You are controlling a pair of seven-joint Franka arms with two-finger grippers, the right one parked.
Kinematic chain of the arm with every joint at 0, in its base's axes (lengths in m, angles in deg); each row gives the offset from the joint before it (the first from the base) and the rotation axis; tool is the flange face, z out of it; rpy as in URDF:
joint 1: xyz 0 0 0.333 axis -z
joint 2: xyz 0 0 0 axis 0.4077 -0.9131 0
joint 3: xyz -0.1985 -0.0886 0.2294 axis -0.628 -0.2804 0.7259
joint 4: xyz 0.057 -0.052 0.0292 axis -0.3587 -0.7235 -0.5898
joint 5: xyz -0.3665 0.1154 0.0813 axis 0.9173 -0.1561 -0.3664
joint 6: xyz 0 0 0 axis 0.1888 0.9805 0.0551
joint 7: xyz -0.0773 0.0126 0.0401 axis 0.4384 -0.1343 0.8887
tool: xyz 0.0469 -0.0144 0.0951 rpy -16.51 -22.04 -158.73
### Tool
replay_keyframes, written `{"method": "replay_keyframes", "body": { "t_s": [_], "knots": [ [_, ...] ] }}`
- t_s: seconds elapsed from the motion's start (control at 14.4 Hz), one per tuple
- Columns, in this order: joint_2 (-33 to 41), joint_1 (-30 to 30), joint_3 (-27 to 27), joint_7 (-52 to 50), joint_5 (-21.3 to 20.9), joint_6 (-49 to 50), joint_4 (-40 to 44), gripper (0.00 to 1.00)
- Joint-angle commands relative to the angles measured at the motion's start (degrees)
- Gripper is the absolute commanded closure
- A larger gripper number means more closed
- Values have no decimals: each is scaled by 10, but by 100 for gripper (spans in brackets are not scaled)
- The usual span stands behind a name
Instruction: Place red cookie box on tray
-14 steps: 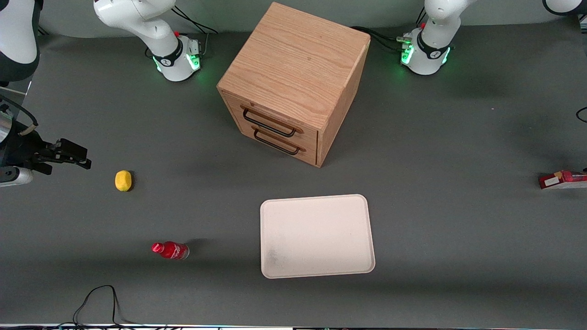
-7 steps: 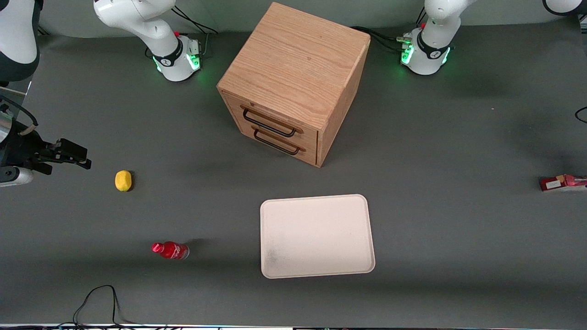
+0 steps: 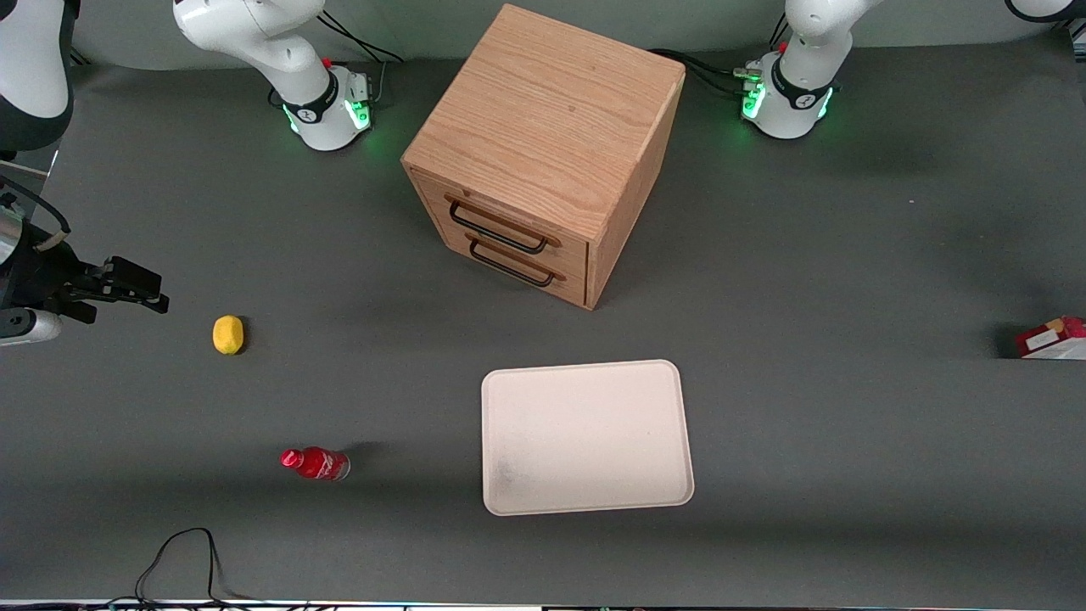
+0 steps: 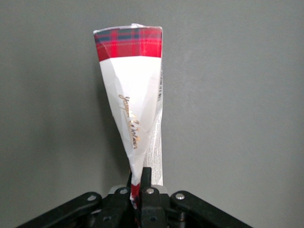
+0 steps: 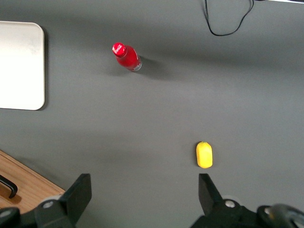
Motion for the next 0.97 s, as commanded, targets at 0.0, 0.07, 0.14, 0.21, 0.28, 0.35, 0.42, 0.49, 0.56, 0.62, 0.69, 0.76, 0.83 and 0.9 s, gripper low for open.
{"method": "replay_keyframes", "body": {
  "t_s": [0.0,0.07,0.14,0.21,0.28,0.35,0.42,0.49,0.56,0.62,0.69,0.76,0.83,0.9],
  "knots": [
    [48,7,14,-6,-19,88,36,100],
    [63,7,14,-7,-28,112,45,100],
    [80,7,14,-10,-37,135,56,100],
    [96,7,14,-10,-50,159,67,100],
    [112,5,14,-10,-63,183,78,100],
    [128,4,14,-10,-76,203,88,100],
    [139,4,14,-11,-86,221,96,100],
    [151,4,14,-11,-96,237,103,100],
    [158,4,14,-10,-105,252,113,100],
    [163,5,14,-10,-109,264,122,100],
    [167,4,14,-10,-110,269,124,100],
    [171,6,14,-8,-110,270,124,100],
    [172,11,14,-6,-110,270,123,100],
    [174,27,13,-4,-110,271,122,100]
  ]
}}
